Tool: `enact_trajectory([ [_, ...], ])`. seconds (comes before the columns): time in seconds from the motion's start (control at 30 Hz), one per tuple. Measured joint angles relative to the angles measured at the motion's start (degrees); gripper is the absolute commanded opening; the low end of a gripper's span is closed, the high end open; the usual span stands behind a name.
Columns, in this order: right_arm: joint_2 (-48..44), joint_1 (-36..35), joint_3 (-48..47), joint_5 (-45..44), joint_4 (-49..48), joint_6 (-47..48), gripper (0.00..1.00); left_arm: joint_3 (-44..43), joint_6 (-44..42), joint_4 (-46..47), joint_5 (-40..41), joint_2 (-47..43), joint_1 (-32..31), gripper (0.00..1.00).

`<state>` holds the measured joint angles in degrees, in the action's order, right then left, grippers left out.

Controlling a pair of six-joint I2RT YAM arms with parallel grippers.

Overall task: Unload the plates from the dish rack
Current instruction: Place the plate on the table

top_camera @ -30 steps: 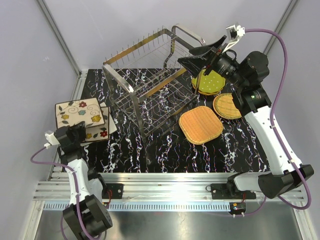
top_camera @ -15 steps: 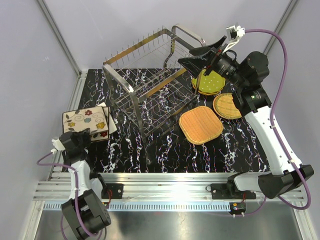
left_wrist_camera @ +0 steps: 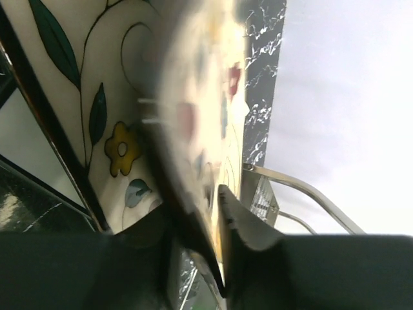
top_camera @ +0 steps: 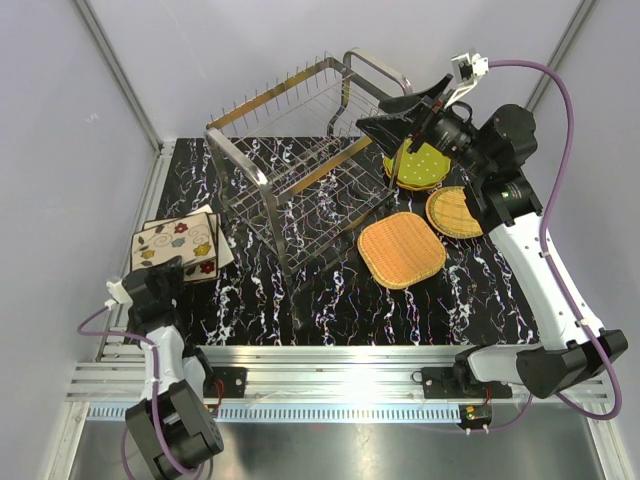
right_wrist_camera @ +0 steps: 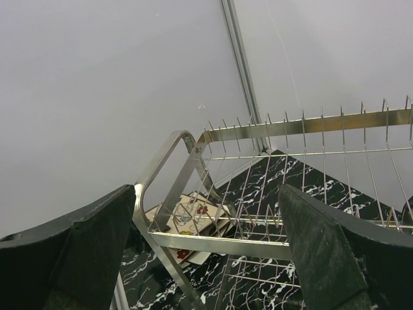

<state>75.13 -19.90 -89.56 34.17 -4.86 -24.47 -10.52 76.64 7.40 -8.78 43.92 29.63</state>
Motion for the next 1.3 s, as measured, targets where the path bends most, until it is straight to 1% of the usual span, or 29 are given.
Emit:
enact_trajectory([
  [0.07,-0.09,0.04,0.26,0.00,0.00,0.00,1.00,0.28,-0.13,0.02,-0.09,-0.44,0.00,0.36],
  [0.1,-0.15,0.04,0.37,0.00,0.00,0.00,1.00,0.42,-0.26,0.04,-0.07,-0.66,-0.02,0.40],
  [0.2,-0.31,0.04,0.63,0.00,0.00,0.02,1.00,0.63,-0.85,-0.33,-0.04,-1.18,0.00,0.46],
  [0.3,-0.50,0.04,0.79,0.00,0.00,0.02,1.00,0.66,-1.62,-0.76,-0.02,-1.27,-0.02,0.55],
  [0.4,-0.74,0.07,0.98,0.00,-0.02,0.02,1.00,0.66,-2.29,-2.16,0.07,-1.75,-0.02,0.70],
  [0.43,-0.90,0.11,1.16,0.00,0.00,0.02,1.00,0.63,-2.60,-2.80,0.02,-1.88,-0.02,0.81],
  [0.5,-1.03,0.13,1.31,0.00,-0.04,0.02,0.99,0.35,-2.64,-3.45,-0.09,-2.25,-0.04,0.94],
  [0.53,-1.05,0.13,1.38,0.00,-0.04,0.02,1.00,-0.26,-3.19,-3.96,-0.02,-2.58,-0.17,0.99],
  [0.7,-1.09,0.20,1.86,0.00,-0.11,-0.20,1.00,-3.10,-4.87,-9.05,0.57,-2.78,-0.76,0.99],
  [0.97,-1.09,0.26,2.21,0.00,-0.48,-0.81,0.99,-10.25,-7.69,-22.05,3.34,-0.92,-2.14,0.99],
  [1.03,-1.09,0.33,2.36,0.00,-0.59,-0.92,1.00,-12.48,-8.39,-26.38,4.42,0.81,-2.47,0.99],
  [1.13,-1.09,0.42,2.71,0.00,-1.11,-1.16,0.99,-17.09,-9.88,-32.98,5.18,6.29,-2.56,0.99],
  [1.3,-1.09,0.44,3.17,0.00,-1.38,-1.42,1.00,-23.54,-12.76,-38.75,5.27,13.29,-2.56,0.99],
])
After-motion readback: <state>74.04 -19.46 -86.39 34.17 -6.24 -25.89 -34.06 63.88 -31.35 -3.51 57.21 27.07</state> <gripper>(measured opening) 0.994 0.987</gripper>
